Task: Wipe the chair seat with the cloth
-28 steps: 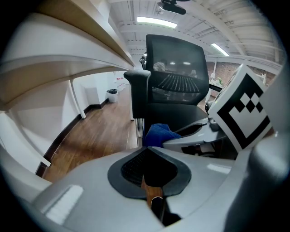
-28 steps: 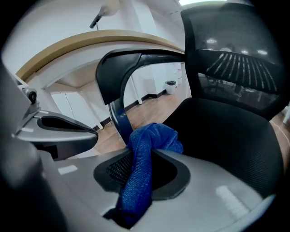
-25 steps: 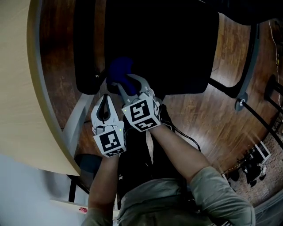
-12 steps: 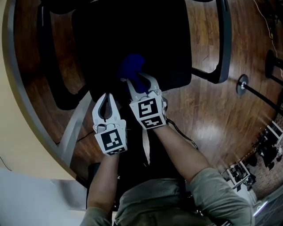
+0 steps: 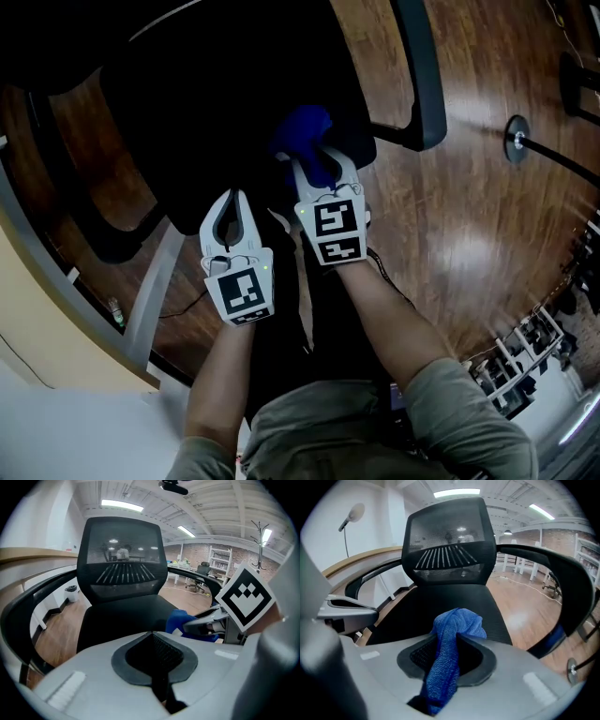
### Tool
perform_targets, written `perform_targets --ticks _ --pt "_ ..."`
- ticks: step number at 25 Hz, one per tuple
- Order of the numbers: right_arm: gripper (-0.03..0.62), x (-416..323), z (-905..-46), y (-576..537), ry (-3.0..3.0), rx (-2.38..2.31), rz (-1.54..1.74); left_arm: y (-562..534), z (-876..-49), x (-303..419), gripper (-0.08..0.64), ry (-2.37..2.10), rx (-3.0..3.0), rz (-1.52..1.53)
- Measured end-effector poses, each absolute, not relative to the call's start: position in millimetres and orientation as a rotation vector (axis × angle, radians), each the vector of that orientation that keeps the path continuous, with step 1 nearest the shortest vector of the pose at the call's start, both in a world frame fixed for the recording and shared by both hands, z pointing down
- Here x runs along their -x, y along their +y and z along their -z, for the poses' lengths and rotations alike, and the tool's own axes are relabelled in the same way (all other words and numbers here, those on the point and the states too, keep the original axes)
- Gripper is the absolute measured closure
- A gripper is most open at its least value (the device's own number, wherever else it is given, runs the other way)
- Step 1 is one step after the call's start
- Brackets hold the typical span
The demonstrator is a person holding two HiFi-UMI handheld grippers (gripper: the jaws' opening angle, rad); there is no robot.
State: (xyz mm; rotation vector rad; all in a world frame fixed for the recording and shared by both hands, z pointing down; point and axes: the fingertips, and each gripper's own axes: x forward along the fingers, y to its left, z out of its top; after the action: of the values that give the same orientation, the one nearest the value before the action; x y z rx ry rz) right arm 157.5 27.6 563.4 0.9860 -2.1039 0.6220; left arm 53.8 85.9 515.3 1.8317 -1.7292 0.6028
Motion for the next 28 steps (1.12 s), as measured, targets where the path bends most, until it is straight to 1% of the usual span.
perform_targets --ticks 12,21,28 --pt "0.497 -256 -575 7 -2.005 -1.173 -0.726 63 -520 -125 0.555 -1.635 -1.926 -0.638" --pt "0.497 -282 -591 7 -1.991 -1.159 -0.748 56 -531 -164 0.555 -1.610 -1.931 -0.654" --pt "0.497 -287 -602 11 -2.008 -1.112 -0.743 59 -543 -175 0.555 -1.651 -1.881 -0.635"
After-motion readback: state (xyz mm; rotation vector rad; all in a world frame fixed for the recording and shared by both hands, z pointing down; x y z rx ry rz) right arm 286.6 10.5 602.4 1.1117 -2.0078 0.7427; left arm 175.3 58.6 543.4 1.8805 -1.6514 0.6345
